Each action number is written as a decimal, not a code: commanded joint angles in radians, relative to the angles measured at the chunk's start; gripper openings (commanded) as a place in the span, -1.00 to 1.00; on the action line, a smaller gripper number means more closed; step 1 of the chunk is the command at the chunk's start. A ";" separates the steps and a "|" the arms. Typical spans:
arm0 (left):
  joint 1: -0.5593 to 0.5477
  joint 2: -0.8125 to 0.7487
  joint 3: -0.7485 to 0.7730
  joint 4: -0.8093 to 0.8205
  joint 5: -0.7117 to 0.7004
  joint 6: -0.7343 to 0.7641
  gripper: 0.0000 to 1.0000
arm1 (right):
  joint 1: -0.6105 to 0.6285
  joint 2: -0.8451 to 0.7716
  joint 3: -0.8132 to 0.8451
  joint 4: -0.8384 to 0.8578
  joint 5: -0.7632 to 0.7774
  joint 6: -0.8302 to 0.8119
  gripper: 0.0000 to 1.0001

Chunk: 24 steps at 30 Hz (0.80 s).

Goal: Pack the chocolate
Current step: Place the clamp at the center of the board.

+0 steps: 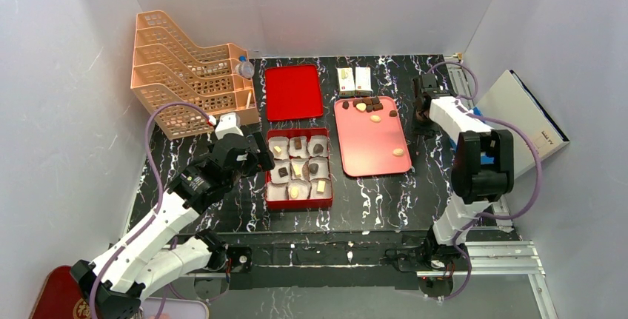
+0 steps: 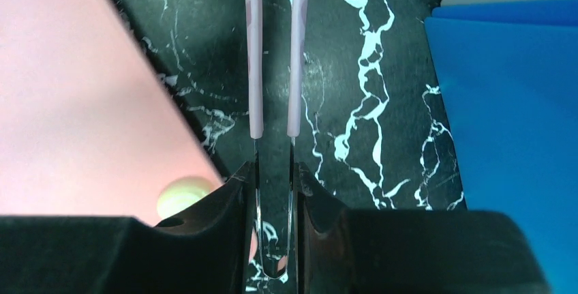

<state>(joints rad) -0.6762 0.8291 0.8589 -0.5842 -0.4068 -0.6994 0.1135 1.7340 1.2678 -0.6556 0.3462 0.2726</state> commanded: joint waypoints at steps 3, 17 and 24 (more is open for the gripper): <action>-0.002 -0.015 -0.020 -0.003 -0.010 -0.010 0.97 | -0.053 0.103 0.084 0.102 0.031 -0.003 -0.37; -0.002 0.004 -0.008 -0.023 -0.012 -0.007 0.97 | -0.092 0.206 0.089 0.125 -0.012 0.028 0.19; -0.002 0.008 0.005 -0.031 -0.012 -0.009 0.97 | -0.092 0.191 0.176 0.100 -0.032 0.028 0.24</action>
<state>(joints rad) -0.6762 0.8368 0.8444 -0.5869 -0.4065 -0.7036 0.0216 1.9377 1.3598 -0.5560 0.3248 0.2890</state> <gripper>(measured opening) 0.983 0.615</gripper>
